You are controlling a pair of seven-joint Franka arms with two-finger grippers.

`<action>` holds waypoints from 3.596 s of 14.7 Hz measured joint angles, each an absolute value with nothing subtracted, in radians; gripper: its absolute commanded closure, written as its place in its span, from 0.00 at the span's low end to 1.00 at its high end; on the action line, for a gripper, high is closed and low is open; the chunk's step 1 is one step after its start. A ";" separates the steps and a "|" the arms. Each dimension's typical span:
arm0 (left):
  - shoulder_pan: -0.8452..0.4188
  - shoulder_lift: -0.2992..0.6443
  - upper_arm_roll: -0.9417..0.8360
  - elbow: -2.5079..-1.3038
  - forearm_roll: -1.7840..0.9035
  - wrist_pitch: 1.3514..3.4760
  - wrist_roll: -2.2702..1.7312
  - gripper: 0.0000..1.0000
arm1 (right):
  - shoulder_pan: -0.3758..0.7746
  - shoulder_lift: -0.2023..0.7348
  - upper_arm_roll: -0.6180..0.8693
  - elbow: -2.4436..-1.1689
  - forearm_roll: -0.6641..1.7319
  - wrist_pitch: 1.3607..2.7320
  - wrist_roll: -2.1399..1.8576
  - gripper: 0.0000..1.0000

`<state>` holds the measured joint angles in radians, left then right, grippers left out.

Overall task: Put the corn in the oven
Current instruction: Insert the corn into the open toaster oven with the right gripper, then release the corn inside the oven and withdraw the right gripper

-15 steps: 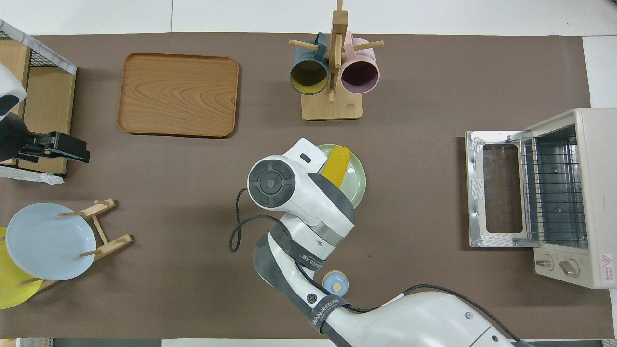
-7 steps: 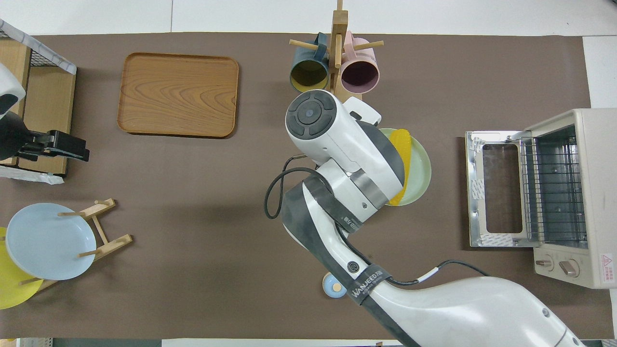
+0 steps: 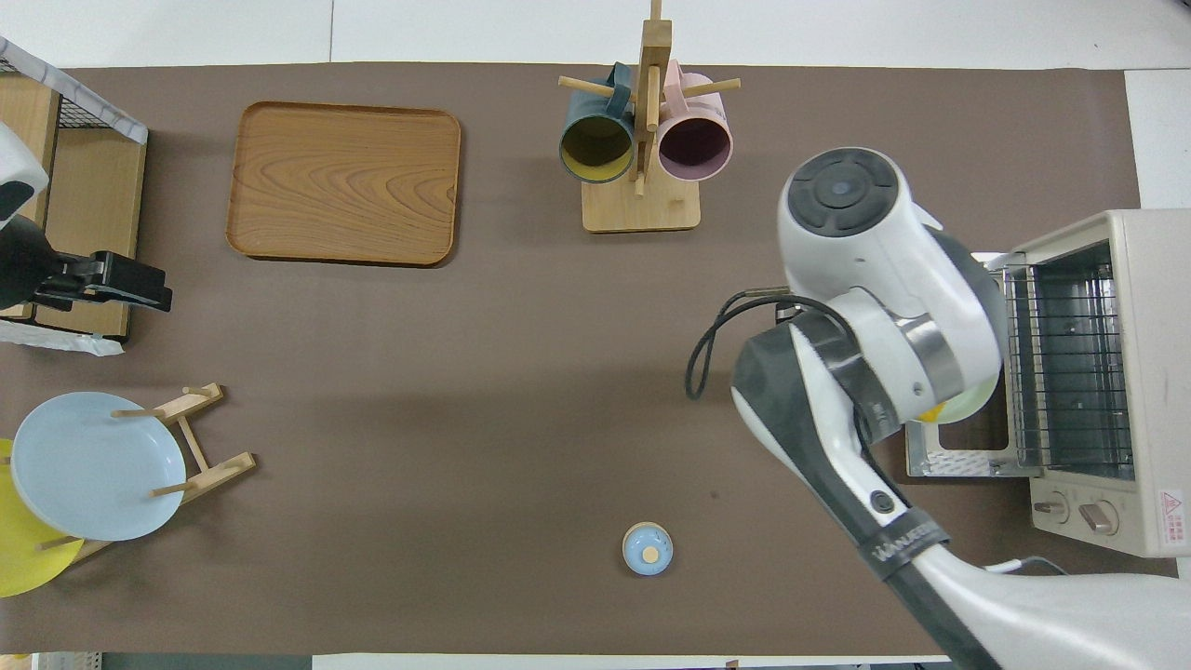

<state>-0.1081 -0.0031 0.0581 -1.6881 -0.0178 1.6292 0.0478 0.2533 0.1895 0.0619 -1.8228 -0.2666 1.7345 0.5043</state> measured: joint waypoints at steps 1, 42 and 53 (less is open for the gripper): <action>-0.108 -0.003 0.058 -1.688 -0.018 1.629 0.048 0.00 | 0.216 0.171 0.062 -1.851 -0.267 1.745 0.493 1.00; -0.108 -0.003 0.058 -1.688 -0.018 1.629 0.048 0.00 | 0.048 0.091 0.085 -2.113 -0.173 2.151 0.269 1.00; -0.108 -0.003 0.058 -1.688 -0.018 1.629 0.048 0.00 | 0.006 0.183 0.080 -2.180 -0.173 2.295 0.273 1.00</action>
<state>-0.1081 -0.0033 0.0582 -1.6881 -0.0178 1.6294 0.0478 0.0055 0.1833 0.0796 -2.1801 -0.1732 2.2954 0.2732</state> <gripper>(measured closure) 0.000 0.991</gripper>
